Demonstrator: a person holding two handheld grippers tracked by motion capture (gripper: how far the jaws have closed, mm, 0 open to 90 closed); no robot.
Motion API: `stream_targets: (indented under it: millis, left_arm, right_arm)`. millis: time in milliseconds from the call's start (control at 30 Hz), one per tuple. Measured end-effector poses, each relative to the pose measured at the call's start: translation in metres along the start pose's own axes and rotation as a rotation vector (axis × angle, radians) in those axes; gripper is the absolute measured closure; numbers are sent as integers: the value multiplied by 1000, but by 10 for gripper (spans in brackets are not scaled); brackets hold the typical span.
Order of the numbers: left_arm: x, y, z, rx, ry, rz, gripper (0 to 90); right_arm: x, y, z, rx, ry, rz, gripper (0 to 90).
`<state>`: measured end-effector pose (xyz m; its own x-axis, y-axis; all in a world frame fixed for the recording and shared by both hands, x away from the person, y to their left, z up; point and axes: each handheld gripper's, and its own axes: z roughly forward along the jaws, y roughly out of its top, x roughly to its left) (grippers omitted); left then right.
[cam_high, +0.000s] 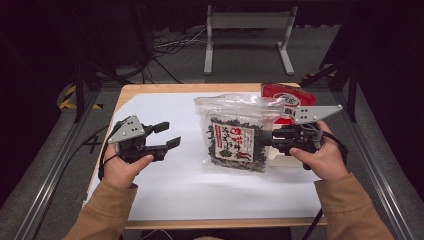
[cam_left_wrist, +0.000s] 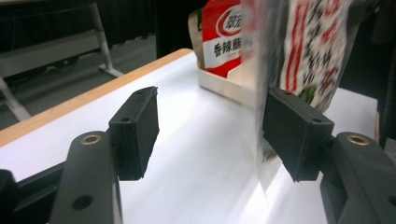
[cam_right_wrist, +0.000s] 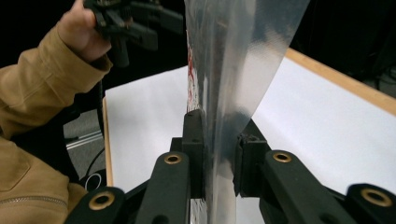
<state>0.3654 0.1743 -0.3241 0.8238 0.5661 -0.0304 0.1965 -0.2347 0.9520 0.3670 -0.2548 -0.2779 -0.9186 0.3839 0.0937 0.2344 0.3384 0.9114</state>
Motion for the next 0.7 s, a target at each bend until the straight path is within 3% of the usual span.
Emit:
stream_targets:
  millis: [267,433,700]
  left_arm:
    - [11,-17,-4,40,28,-24,340]
    - [21,-29,-8,53,69,-34,330]
    - [28,-36,-9,48,76,-46,316]
  right_arm:
    - [0,5,-18,-43,-79,-47,775]
    - [1,9,-29,-62,-127,-68,775]
    - [-1,15,-43,-94,-191,-90,775]
